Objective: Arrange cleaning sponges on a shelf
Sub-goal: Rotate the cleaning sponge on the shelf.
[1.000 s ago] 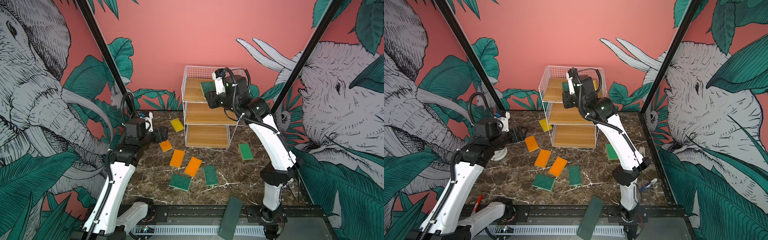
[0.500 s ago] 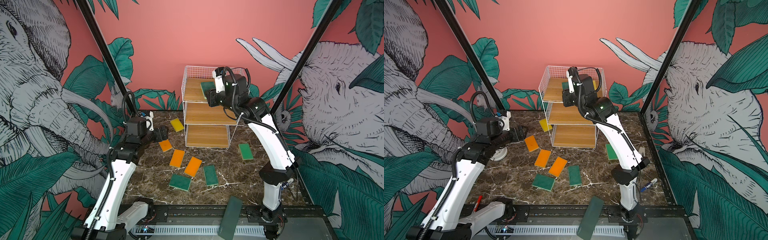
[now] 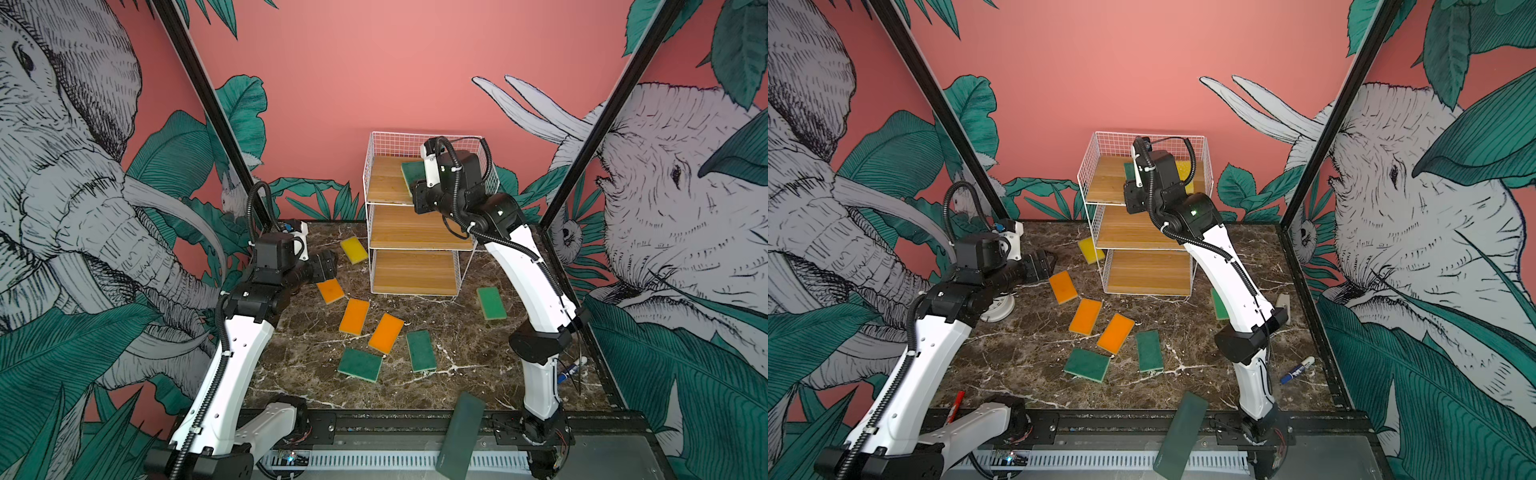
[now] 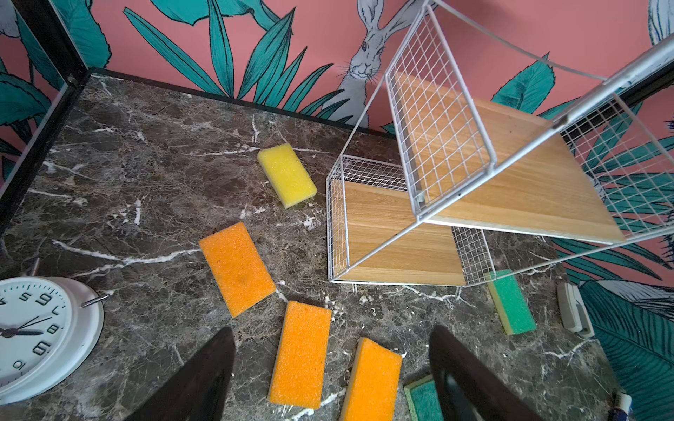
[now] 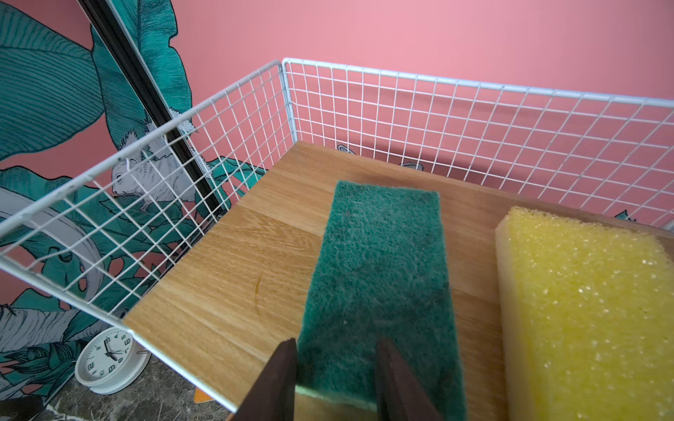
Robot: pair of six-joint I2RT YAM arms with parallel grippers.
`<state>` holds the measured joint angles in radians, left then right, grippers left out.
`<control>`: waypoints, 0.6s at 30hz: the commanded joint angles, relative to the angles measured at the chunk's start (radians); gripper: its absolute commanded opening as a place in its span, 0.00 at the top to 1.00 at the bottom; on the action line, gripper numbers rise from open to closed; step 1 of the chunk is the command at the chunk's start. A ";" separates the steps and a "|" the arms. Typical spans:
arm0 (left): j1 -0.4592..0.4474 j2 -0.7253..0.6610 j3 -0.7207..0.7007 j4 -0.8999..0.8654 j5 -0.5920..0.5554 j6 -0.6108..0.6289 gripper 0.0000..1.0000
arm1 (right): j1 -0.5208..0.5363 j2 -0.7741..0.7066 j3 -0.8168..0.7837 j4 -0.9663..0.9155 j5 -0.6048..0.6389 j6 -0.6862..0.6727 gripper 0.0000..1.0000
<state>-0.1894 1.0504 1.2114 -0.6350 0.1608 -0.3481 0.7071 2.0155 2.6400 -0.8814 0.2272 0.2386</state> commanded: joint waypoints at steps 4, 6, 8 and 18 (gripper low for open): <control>-0.004 0.008 0.028 0.020 0.000 -0.008 0.15 | -0.003 0.035 0.015 -0.004 0.053 0.026 0.63; -0.003 0.008 0.026 0.023 -0.001 -0.009 0.15 | -0.003 0.041 0.013 -0.005 0.041 0.041 0.64; -0.003 0.010 0.025 0.024 0.002 -0.011 0.15 | 0.000 0.046 0.012 -0.007 0.031 0.056 0.64; -0.003 0.005 0.013 0.028 0.002 -0.015 0.15 | 0.027 0.067 0.010 0.009 0.117 0.125 0.65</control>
<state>-0.1894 1.0660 1.2114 -0.6209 0.1608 -0.3553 0.7269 2.0449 2.6503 -0.8505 0.3126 0.3298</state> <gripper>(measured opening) 0.848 0.348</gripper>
